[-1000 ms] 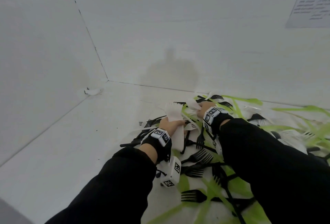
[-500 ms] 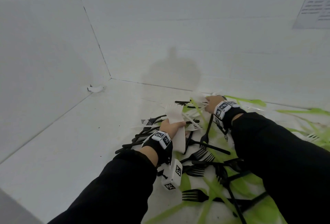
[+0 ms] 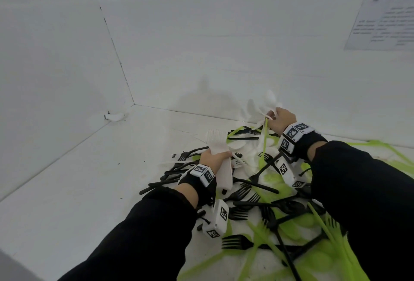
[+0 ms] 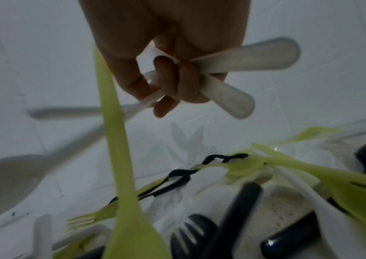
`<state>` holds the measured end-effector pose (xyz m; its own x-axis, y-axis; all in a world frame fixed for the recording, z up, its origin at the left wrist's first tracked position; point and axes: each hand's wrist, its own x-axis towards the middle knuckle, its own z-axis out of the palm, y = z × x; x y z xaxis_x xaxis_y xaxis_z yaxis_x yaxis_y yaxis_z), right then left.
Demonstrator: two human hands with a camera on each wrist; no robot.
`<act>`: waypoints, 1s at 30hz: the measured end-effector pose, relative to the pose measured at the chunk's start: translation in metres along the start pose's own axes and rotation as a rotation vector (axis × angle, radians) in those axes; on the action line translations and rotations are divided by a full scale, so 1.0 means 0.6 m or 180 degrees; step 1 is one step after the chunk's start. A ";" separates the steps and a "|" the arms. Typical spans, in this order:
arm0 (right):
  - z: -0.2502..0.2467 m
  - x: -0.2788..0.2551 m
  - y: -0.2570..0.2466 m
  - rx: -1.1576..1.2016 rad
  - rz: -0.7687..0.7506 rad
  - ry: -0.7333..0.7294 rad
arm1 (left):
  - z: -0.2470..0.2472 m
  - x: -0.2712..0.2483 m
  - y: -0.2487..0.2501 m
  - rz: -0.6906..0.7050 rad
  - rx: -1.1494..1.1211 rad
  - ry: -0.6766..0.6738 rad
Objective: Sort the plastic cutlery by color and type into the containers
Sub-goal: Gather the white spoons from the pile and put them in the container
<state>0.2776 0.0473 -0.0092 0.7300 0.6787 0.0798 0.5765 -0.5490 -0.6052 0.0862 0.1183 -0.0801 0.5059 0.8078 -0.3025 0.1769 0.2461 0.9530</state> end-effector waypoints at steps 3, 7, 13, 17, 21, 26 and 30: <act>-0.009 -0.011 -0.013 0.0179 -0.0404 0.0240 | 0.008 -0.009 0.007 -0.0010 -0.0152 -0.0008; -0.022 -0.029 -0.033 0.0041 -0.0928 0.0142 | 0.023 -0.017 0.013 0.0120 -0.0239 0.0037; -0.018 -0.057 -0.038 0.0338 -0.0463 -0.0209 | 0.044 -0.034 0.021 0.0059 -0.0496 0.0016; 0.000 -0.081 -0.021 0.0785 0.0165 -0.0616 | 0.052 -0.042 0.015 0.0105 -0.0584 0.0057; 0.030 -0.105 -0.004 0.0649 0.0083 -0.0484 | 0.059 -0.044 0.011 0.0134 -0.0704 0.0086; 0.057 -0.137 0.007 0.0713 -0.0357 -0.0243 | 0.066 -0.052 0.002 0.0112 -0.0791 -0.0116; 0.071 -0.145 0.022 0.1050 -0.0268 -0.0357 | 0.071 -0.051 -0.008 0.0217 -0.0599 -0.0005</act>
<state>0.2057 0.0019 -0.0580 0.6296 0.7743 0.0637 0.4701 -0.3143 -0.8248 0.1056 0.0696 -0.0765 0.5127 0.8251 -0.2371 -0.0186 0.2868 0.9578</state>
